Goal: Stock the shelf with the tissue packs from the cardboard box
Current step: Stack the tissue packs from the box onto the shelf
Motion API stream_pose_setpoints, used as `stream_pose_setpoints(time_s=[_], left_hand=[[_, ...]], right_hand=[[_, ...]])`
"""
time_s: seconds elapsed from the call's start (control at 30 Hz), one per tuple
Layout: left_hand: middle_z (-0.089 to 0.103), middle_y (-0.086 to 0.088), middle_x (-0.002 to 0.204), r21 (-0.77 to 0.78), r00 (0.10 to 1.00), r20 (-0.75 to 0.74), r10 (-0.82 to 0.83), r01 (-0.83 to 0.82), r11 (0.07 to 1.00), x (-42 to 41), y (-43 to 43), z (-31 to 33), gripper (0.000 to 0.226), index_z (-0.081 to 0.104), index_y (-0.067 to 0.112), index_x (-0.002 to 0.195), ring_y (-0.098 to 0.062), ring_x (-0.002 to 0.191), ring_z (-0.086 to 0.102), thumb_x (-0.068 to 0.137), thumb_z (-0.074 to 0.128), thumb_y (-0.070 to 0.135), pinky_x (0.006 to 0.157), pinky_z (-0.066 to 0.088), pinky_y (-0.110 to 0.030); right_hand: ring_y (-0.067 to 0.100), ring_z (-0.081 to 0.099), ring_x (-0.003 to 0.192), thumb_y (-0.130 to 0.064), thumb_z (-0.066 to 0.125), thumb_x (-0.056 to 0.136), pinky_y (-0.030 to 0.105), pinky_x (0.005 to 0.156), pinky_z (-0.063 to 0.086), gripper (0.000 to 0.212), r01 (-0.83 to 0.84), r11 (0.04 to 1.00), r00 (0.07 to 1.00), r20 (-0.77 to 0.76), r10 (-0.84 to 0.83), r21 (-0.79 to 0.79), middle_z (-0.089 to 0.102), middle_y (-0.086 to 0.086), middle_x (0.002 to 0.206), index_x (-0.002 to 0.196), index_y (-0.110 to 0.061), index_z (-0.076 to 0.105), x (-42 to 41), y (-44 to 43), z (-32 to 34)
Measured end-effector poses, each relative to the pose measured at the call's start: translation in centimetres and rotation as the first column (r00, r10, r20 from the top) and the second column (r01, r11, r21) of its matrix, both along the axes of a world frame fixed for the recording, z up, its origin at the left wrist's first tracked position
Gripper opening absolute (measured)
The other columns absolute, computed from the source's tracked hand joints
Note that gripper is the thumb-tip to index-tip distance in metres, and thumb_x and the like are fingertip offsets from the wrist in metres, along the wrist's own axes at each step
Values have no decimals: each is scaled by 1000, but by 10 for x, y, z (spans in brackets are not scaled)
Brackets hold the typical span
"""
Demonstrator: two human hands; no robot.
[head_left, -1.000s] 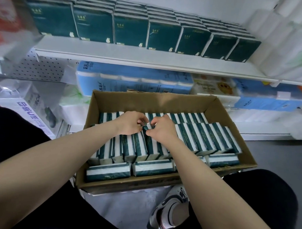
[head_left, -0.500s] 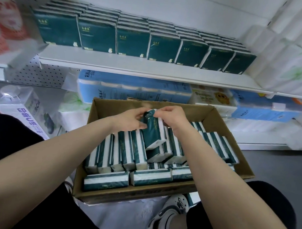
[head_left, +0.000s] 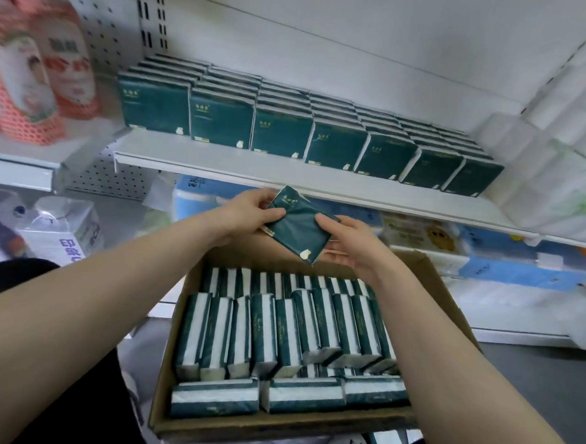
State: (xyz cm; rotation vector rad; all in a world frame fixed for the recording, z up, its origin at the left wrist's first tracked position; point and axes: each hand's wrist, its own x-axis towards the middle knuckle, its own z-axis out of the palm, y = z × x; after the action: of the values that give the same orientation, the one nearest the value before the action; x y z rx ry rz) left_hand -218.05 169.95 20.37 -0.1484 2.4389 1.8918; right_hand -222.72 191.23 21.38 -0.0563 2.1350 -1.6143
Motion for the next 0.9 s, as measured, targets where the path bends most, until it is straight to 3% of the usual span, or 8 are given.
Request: stream_pose_setpoints(time_s=[0.13,0.27,0.43,0.57,0.67,0.77,0.9], left_hand=[[62,-3,106,76,993,-67,99,-94,993,0,-25,22,31,50,13,128,-17,97,64,98,53,10,78,58,-26],[59,-8,114,52,956,-161,244,-238,970,2,-59,37,35,47,10,129,-26,107,61,96,57,14,93,53,-40],[59,-6,118,66,859,-267,436,-435,898,7,-104,44,33,48,11,124,-17,102,60,94,60,15,85,48,-26],[64,-4,118,76,786,-318,531,-537,840,16,-139,38,25,49,17,113,-15,108,60,92,62,12,96,48,-28],[63,0,113,48,730,-337,594,-617,786,24,-160,33,25,47,17,114,-13,104,60,93,60,12,81,47,-12],[60,2,115,-10,686,-339,644,-687,726,28,-177,28,33,49,15,122,-16,109,58,92,62,16,91,47,-25],[58,-6,126,-51,671,-334,663,-715,697,28,-191,24,45,48,14,133,-21,114,56,91,62,20,101,47,-39]], right_hand=[[26,72,100,-26,78,85,35,81,59,47,20,990,997,-66,-29,-137,71,11,116,124,-10,57,-11,-31,6],[24,70,101,-20,79,83,35,90,57,40,9,989,976,-213,-41,-149,70,11,113,116,-10,58,-19,-73,20],[20,68,103,-18,78,85,36,93,56,33,-72,985,943,-332,15,-158,70,7,112,114,-14,64,-24,-131,33],[16,65,91,-21,78,83,32,86,54,34,-64,992,900,-437,10,-110,69,0,101,114,-18,66,-22,-182,35],[15,61,83,-22,76,85,31,81,54,41,-85,994,879,-475,41,-70,64,-3,92,123,-17,63,-20,-216,34],[13,61,85,-19,73,88,28,83,52,48,-85,993,870,-491,33,-85,61,-8,90,133,-19,55,-16,-242,33],[2,58,81,-10,67,91,8,67,46,42,-89,987,860,-510,9,-132,64,-1,104,129,-20,51,-11,-262,33]])
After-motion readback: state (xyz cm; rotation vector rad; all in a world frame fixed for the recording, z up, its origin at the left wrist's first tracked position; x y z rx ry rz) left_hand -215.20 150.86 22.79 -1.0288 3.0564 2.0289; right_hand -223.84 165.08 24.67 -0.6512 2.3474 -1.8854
